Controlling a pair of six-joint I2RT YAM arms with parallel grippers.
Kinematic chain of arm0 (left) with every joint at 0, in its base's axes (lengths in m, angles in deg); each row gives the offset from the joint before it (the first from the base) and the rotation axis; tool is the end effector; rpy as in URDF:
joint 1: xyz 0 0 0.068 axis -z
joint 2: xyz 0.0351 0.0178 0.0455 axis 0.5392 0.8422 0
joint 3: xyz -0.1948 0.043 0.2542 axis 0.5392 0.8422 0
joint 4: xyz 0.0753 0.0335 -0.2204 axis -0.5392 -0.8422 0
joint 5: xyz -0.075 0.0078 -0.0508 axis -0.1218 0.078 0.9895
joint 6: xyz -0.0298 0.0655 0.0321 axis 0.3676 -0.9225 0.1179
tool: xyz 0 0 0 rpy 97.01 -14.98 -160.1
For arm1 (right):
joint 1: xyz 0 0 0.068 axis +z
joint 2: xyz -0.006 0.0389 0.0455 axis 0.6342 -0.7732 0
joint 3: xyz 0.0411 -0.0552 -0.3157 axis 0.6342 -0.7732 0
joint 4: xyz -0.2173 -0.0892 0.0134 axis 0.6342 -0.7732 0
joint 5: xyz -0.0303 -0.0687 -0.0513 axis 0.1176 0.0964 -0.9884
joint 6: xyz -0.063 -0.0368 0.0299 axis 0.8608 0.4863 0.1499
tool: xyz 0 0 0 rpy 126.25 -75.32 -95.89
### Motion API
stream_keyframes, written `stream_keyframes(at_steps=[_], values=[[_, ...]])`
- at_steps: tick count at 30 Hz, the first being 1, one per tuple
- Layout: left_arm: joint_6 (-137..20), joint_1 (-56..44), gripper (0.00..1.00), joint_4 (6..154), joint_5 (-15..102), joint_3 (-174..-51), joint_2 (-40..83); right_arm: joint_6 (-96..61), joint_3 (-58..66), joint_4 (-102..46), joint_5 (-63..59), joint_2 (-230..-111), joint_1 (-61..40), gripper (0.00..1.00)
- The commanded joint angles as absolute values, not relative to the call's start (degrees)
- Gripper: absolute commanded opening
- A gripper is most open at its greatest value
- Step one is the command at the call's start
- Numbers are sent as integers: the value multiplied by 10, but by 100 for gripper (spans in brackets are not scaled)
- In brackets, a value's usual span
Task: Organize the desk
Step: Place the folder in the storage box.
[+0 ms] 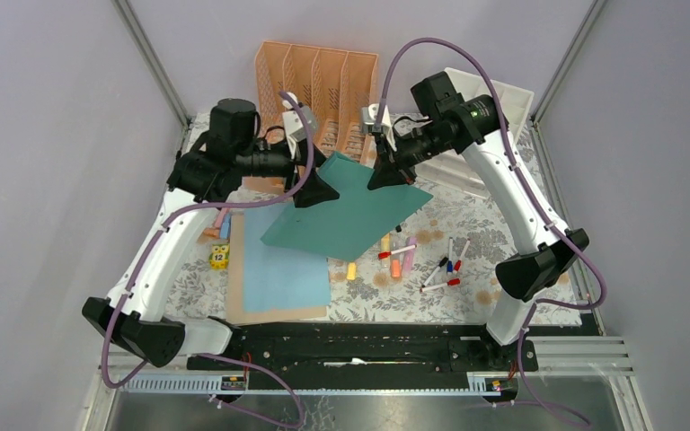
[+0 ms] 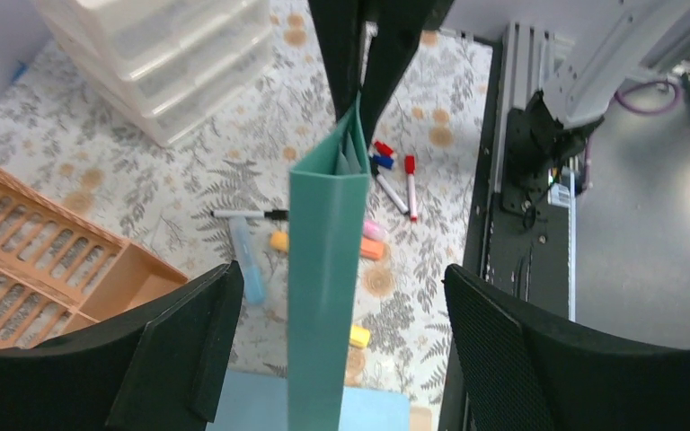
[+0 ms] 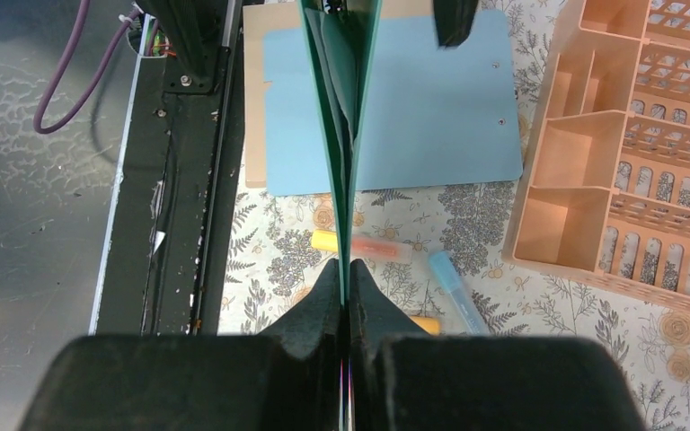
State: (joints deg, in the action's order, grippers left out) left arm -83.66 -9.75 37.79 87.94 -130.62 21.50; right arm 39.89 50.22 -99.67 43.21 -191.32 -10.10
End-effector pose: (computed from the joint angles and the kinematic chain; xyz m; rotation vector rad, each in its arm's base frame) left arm 0.1973 -0.1415 0.4855 1.1440 1.5879 -1.0156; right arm 0.2693 0.2129 0.4626 -1.6810 1.4345 0.9306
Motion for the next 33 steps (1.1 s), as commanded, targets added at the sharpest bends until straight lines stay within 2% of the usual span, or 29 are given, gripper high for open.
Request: stream_keyframes(at_steps=[1, 3, 9, 10, 12, 13, 17, 18, 19, 20, 22, 23, 25, 29, 33], values=[[-901, -76, 84, 327, 853, -1326, 220, 403, 504, -1003, 448, -1882, -99, 0], [-905, -67, 79, 327, 852, -1319, 221, 403, 504, -1003, 451, -1882, -98, 0], [-902, -55, 48, 326, 867, -1311, 233, 402, 500, -1004, 459, -1879, -99, 0], [-902, -53, 38, 326, 867, -1312, 235, 403, 498, -1004, 459, -1879, -99, 0], [-901, -53, 10, 326, 867, -1314, 237, 402, 496, -1004, 458, -1877, -98, 0], [-901, -53, 0, 326, 863, -1314, 237, 402, 494, -1004, 458, -1876, -99, 0], [-885, -53, 0, 337, 840, -1322, 227, 393, 490, -1002, 459, -1869, -98, 0], [-877, -53, 0, 347, 838, -1320, 220, 387, 489, -1000, 458, -1867, -99, 8], [-869, -54, 0, 358, 835, -1317, 209, 376, 486, -995, 457, -1863, -99, 21], [-860, -53, 0, 370, 834, -1312, 200, 366, 482, -987, 457, -1859, -99, 38], [-842, -53, 0, 390, 820, -1296, 181, 346, 477, -976, 454, -1849, -100, 82], [-830, -54, 0, 397, 813, -1290, 173, 336, 478, -972, 453, -1846, -104, 95], [-811, -58, 0, 403, 793, -1278, 156, 322, 483, -970, 469, -1836, -125, 100], [-771, -79, 0, 402, 745, -1252, 116, 299, 492, -971, 547, -1816, -229, 100], [-731, -101, 0, 410, 681, -1241, 65, 280, 450, -949, 569, -1787, -319, 100]])
